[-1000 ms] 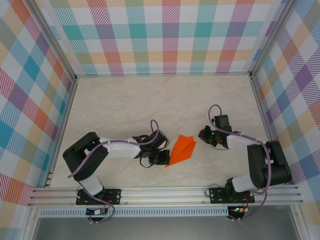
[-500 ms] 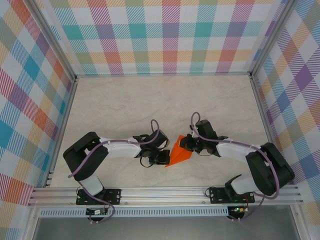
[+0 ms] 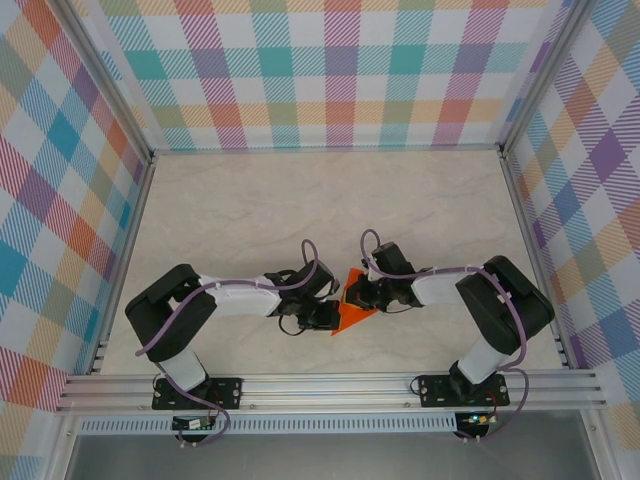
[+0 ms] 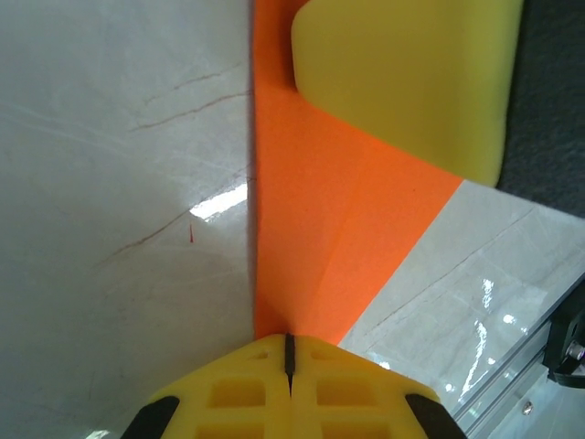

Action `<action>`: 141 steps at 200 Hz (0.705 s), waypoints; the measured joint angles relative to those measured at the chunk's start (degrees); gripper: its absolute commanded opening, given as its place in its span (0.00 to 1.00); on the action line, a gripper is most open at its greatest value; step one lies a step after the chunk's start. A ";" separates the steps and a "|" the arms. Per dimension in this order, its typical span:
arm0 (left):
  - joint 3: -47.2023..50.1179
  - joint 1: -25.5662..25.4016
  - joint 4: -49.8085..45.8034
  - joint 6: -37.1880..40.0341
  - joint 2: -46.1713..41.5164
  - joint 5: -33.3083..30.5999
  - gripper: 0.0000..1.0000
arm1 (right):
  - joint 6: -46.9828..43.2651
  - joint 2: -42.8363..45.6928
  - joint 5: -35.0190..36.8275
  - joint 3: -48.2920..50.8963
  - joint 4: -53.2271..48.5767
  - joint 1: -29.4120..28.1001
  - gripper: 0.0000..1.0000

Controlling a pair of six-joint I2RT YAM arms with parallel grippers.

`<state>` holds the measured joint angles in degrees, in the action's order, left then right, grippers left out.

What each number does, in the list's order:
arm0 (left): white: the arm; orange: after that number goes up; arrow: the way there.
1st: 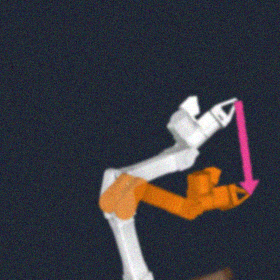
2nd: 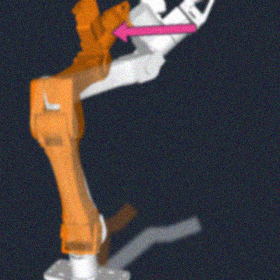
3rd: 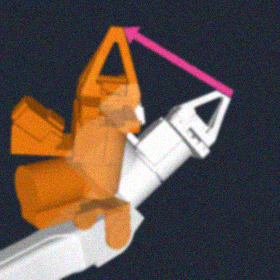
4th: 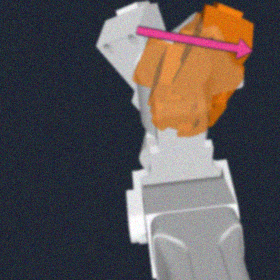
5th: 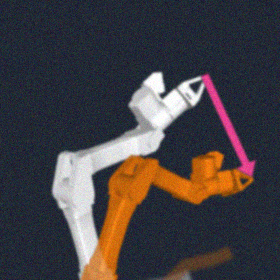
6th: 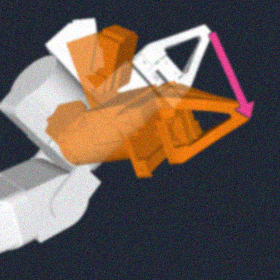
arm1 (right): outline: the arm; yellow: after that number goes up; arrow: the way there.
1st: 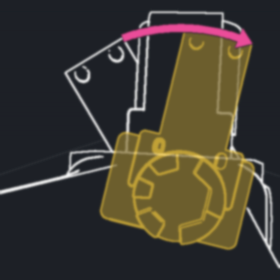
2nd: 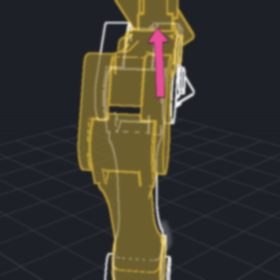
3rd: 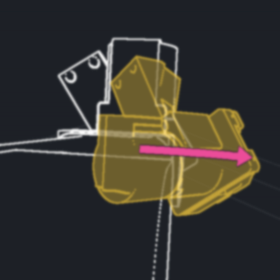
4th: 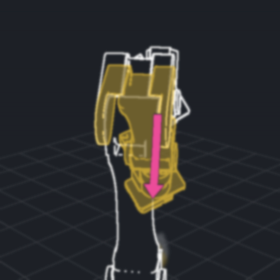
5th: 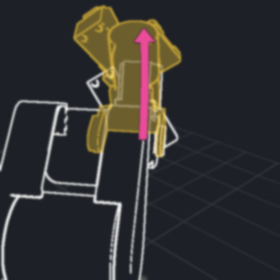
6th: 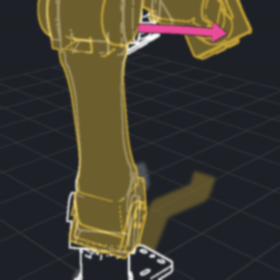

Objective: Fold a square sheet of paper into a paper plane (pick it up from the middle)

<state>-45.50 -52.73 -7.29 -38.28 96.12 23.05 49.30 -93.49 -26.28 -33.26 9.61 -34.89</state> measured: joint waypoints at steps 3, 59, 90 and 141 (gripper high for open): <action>0.17 0.00 0.09 0.11 -0.13 0.09 0.00 | 0.00 -0.02 0.00 -0.09 -0.15 0.00 0.00; 2.40 0.00 -0.70 2.23 -1.79 2.99 0.00 | -0.13 -0.61 0.20 -1.70 -2.34 0.00 0.00; 2.40 0.00 -2.10 3.87 -2.12 3.02 0.00 | -0.24 -0.94 0.24 -2.45 -3.34 -0.04 0.00; 2.03 0.81 -8.52 5.35 -4.70 2.19 0.04 | -0.63 -0.39 1.44 -3.87 -6.47 -0.15 0.03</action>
<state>-43.46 -51.92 -15.81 -32.93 91.42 25.23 48.66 -93.89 -24.84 -37.12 3.14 -35.05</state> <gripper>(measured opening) 0.040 0.045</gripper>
